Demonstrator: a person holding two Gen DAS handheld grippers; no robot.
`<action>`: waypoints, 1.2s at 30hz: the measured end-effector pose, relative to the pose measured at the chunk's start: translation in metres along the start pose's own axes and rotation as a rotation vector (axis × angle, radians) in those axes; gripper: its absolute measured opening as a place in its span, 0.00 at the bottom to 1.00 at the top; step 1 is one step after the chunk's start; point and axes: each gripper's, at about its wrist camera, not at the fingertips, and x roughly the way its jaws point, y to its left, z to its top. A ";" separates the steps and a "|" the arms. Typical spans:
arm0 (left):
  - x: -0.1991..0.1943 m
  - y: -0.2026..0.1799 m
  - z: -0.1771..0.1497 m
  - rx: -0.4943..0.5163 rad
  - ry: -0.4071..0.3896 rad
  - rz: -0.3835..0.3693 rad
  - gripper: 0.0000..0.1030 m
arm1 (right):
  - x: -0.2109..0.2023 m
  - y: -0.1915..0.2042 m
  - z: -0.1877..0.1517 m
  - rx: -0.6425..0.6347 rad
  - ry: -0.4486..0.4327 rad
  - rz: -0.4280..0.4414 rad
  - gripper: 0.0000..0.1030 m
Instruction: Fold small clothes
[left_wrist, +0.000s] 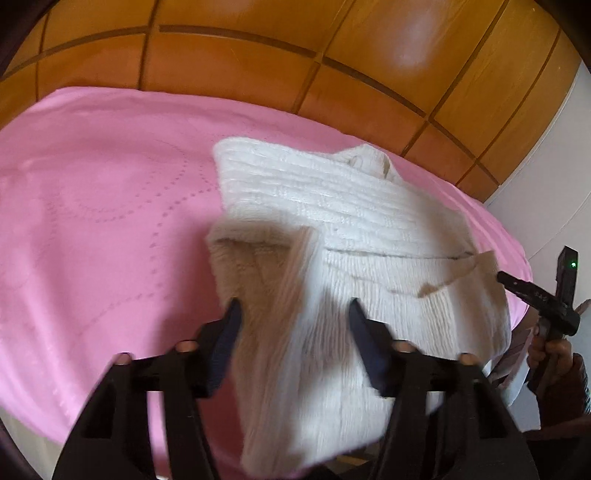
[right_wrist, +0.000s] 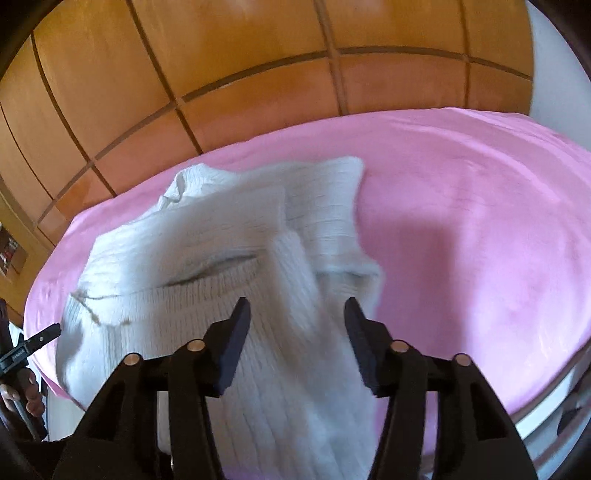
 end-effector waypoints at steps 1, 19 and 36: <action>0.006 -0.002 0.001 0.003 0.017 -0.006 0.22 | 0.007 0.004 -0.001 -0.018 0.013 -0.010 0.31; -0.032 0.004 0.048 -0.067 -0.196 -0.065 0.05 | -0.019 -0.005 0.064 0.034 -0.121 0.054 0.06; 0.107 0.026 0.152 -0.130 -0.043 0.205 0.05 | 0.134 -0.038 0.145 0.148 0.020 -0.139 0.06</action>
